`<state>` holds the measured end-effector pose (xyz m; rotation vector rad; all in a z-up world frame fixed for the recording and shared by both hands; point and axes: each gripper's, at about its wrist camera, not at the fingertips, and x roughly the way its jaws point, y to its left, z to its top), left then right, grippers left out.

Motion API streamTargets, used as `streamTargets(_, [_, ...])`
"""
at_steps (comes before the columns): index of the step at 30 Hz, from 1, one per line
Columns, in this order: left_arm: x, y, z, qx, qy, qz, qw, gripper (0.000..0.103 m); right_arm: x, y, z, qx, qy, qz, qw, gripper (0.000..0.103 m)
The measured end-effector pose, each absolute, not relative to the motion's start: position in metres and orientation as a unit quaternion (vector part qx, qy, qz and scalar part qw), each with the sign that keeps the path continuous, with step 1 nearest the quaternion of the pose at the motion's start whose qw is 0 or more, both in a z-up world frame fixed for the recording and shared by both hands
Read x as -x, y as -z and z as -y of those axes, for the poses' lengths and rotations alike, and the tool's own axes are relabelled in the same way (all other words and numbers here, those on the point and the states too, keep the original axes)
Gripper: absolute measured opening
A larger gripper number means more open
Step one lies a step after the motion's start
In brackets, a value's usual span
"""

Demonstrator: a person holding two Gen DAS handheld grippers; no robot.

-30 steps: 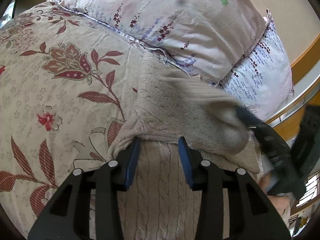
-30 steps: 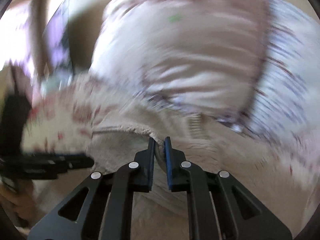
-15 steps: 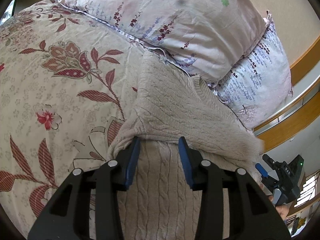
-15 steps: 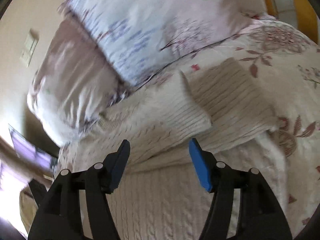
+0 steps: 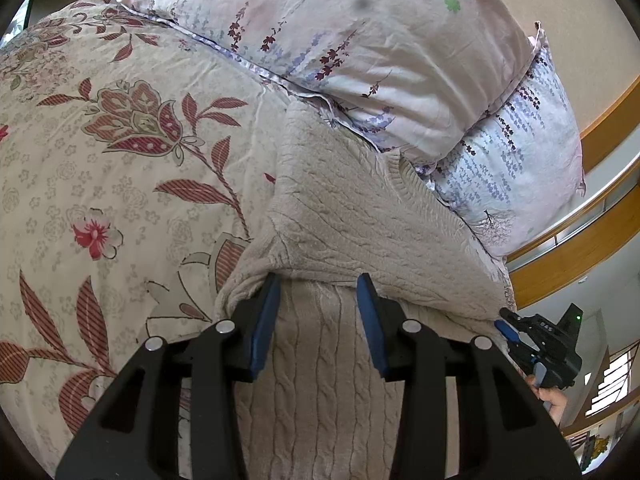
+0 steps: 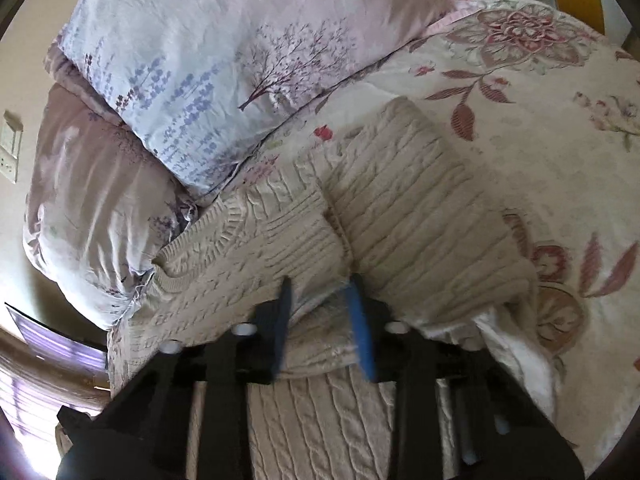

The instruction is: Fold small clothes

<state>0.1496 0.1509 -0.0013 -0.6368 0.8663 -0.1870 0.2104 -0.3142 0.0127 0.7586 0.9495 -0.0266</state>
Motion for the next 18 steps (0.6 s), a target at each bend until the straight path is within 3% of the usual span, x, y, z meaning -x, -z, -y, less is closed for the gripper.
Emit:
streamTargets(1, [-0.150, 0.001, -0.151, 0.304, 0.089, -0.412, 0.855, 0.041, -0.213, -0.013, 0.312, -0.355, 0.006, -0.447, 0.821, 0.010])
streamTargets(8, [-0.150, 0.001, -0.151, 0.303, 0.089, -0.412, 0.854, 0.041, -0.193, -0.074, 0.289, -0.287, -0.022, -0.345, 0.893, 0.008])
streamTargets(13, [-0.150, 0.002, -0.151, 0.303, 0.089, -0.413, 0.854, 0.041, -0.196, -0.039, 0.298, -0.276, 0.038, -0.415, 0.866, 0.008])
streamTargets(18, [-0.151, 0.002, -0.151, 0.308, 0.089, -0.413, 0.852, 0.041, -0.192, -0.024, 0.301, -0.285, 0.046, -0.434, 0.853, 0.008])
